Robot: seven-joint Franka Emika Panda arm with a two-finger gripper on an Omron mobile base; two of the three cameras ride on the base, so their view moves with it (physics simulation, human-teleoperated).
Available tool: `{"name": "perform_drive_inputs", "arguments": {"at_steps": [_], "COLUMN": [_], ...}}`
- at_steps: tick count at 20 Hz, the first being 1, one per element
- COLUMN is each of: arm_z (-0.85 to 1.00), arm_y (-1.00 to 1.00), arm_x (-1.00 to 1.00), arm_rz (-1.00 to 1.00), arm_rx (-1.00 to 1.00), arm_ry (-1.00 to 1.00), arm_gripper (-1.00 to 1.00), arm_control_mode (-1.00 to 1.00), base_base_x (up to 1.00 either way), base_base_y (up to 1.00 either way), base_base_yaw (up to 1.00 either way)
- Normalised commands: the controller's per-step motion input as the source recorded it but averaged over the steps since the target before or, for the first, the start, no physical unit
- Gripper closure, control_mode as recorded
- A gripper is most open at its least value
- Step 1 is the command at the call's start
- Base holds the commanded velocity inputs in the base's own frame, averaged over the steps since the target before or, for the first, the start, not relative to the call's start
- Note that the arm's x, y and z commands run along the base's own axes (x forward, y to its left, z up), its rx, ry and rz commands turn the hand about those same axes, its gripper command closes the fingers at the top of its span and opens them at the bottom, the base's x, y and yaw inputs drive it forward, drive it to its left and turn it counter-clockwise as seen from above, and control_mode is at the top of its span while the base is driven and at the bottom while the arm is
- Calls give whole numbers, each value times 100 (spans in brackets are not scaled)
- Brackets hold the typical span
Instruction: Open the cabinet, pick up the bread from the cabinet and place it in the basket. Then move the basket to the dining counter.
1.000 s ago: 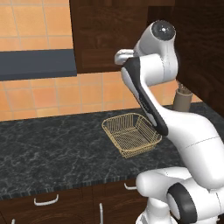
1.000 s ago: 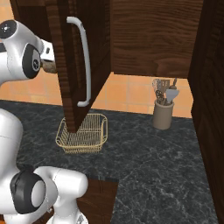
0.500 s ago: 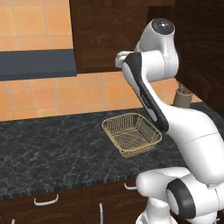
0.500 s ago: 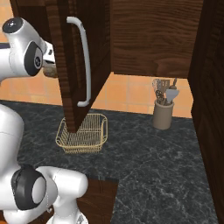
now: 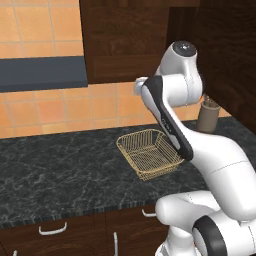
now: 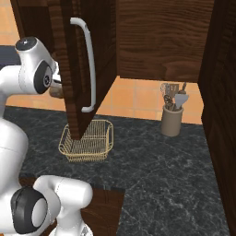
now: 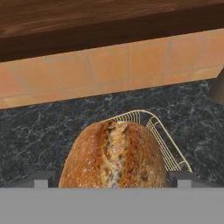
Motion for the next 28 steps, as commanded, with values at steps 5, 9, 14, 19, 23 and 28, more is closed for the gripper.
{"name": "perform_drive_inputs", "arguments": {"at_steps": [5, 9, 14, 19, 23, 28], "arm_z": [-72, -66, -56, -73, -65, -54], "arm_y": [-8, -3, -9, -4, -5, -5], "arm_x": [0, 0, 0, 0, 17, 51], "arm_rz": [0, 0, 0, 0, 0, 0], "arm_rx": [2, 2, 3, 1, 0, 0], "arm_ry": [17, 19, 18, 13, 2, 0], "arm_gripper": [100, 100, 100, 100, 100, 100], "arm_control_mode": [-100, -100, -100, -100, -100, -100], "base_base_x": [0, 0, 0, 0, 0, 0], "base_base_y": [0, 0, 0, 0, 0, 0], "base_base_yaw": [0, 0, 0, 0, 0, 0]}}
